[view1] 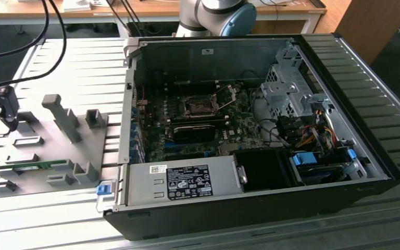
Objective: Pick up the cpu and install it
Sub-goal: 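Pick up the cpu and move it towards the insertion slot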
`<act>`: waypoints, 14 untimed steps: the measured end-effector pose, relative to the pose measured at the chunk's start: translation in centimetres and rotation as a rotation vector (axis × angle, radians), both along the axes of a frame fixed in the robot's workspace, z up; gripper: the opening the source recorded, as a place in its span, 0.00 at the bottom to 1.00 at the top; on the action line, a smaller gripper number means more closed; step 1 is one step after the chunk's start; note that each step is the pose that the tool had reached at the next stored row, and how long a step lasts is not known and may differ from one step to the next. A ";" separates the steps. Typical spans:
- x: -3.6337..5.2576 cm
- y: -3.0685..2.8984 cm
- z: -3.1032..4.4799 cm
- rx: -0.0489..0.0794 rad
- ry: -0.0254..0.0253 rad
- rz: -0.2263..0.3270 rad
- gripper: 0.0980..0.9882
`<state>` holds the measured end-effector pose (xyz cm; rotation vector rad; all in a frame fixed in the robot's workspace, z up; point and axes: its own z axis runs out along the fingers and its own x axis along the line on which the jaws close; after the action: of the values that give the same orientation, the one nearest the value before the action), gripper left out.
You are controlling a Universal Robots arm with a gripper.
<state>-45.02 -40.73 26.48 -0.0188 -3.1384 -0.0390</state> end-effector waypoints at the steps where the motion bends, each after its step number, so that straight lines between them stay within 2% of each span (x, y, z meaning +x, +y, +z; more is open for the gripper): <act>1: 0.01 0.00 0.15 0.000 0.0003 0.000 0.50; 4: 0.01 0.00 1.07 0.000 0.0003 -0.001 0.50; 14: 0.01 0.00 4.87 0.000 0.0003 -0.001 0.50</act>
<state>-45.01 -40.73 31.35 -0.0211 -3.1381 -0.0388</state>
